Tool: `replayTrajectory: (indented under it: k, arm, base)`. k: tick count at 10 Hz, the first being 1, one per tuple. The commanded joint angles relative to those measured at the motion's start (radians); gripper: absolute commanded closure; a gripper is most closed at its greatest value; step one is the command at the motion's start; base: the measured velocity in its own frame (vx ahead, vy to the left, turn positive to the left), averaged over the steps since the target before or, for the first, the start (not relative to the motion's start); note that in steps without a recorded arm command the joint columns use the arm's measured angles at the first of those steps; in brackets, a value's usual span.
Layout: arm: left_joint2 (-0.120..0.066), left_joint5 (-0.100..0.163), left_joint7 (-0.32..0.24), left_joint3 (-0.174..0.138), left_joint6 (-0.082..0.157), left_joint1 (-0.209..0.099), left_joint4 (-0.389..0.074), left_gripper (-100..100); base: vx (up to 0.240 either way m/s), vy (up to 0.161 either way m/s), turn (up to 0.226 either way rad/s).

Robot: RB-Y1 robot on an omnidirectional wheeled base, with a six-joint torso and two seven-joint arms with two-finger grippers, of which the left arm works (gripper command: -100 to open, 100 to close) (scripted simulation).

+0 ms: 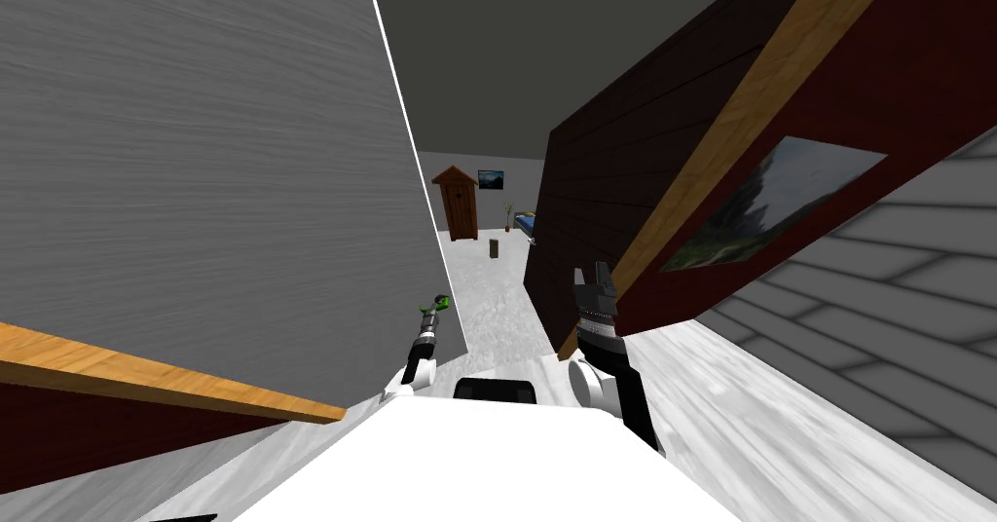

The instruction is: Push the door open

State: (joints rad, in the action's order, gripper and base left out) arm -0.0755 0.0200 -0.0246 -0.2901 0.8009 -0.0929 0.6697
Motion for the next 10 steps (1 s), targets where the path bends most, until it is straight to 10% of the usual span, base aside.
replayTrajectory:
  k: [1,10]
  arm:
    - [0.001,0.000,0.002,-0.005,-0.016,0.020,0.035,100]
    - [-0.011,0.000,-0.007,-0.126,-0.024,0.049,0.060,100]
  base:
    - [0.025,-0.001,-0.003]
    - [0.084,-0.011,-0.032]
